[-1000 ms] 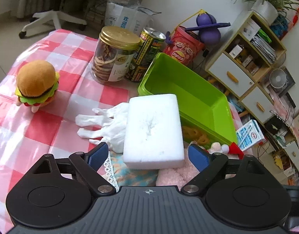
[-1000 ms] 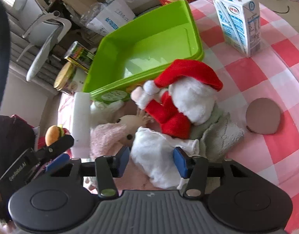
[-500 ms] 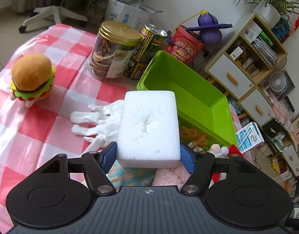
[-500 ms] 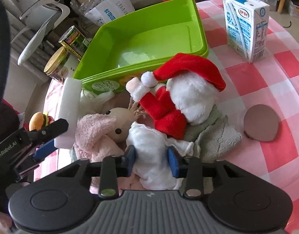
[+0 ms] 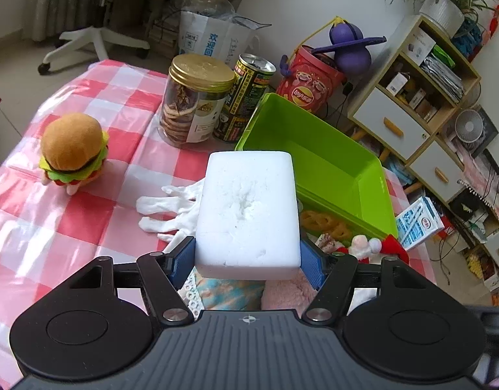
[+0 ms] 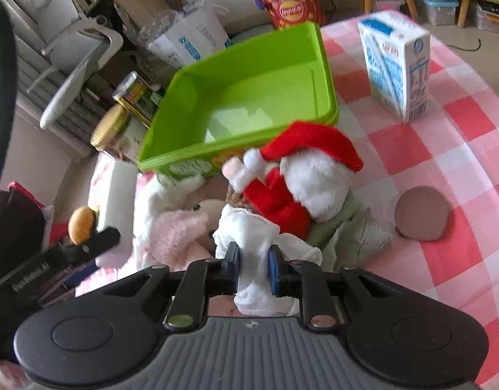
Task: Organize soft objects
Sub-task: 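Carry the foam block and cloth into the green tray and open both tools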
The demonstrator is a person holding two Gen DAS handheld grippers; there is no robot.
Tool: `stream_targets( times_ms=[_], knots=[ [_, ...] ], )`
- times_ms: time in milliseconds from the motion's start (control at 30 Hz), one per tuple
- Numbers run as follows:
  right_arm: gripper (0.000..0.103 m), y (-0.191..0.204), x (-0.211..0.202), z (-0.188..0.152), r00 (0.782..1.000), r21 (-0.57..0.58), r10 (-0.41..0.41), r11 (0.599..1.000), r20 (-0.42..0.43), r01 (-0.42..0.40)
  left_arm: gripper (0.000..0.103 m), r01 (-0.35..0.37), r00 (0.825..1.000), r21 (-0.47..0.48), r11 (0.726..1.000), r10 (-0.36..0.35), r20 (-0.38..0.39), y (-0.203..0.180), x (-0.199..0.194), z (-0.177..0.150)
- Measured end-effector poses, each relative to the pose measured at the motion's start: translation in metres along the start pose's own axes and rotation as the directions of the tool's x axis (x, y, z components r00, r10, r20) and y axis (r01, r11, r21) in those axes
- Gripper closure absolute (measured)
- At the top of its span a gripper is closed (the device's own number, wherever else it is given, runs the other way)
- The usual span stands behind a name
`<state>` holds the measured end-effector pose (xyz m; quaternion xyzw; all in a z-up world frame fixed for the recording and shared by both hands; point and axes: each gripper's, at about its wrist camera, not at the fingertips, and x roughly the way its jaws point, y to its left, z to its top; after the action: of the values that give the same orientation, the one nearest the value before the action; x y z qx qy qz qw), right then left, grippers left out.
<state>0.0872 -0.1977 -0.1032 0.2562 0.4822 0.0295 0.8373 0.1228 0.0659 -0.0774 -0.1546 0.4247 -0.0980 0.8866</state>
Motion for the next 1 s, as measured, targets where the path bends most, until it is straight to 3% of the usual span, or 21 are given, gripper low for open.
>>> stream_targets(
  times_ms=[267, 500, 733, 867, 1000],
  knots=[
    [0.103, 0.012, -0.033, 0.010, 0.996, -0.020, -0.001, 1.000, 0.086, 0.003, 0.037, -0.003, 1.000, 0.122, 0.993, 0.000, 0.026, -0.025, -0.018, 0.007],
    [0.103, 0.019, -0.047, 0.048, 0.987, -0.009, -0.001, 1.000, 0.159, 0.003, 0.037, 0.005, 0.999, 0.209, 0.978, -0.014, 0.044, -0.057, -0.010, 0.035],
    [0.103, 0.022, -0.033, 0.092, 0.976, 0.018, -0.004, 1.000, 0.216, 0.000, 0.037, -0.004, 0.998, 0.295, 0.956, -0.014, 0.059, -0.082, 0.024, 0.066],
    [0.103, 0.026, -0.013, 0.114, 0.969, 0.022, -0.023, 1.000, 0.245, 0.018, 0.037, 0.021, 0.996, 0.361, 0.932, -0.051, 0.075, -0.095, 0.059, 0.078],
    [0.103, 0.026, 0.013, 0.130, 0.954, 0.006, -0.033, 0.999, 0.299, 0.033, 0.037, 0.008, 0.998, 0.386, 0.922, -0.029, 0.049, -0.100, 0.102, 0.083]
  ],
)
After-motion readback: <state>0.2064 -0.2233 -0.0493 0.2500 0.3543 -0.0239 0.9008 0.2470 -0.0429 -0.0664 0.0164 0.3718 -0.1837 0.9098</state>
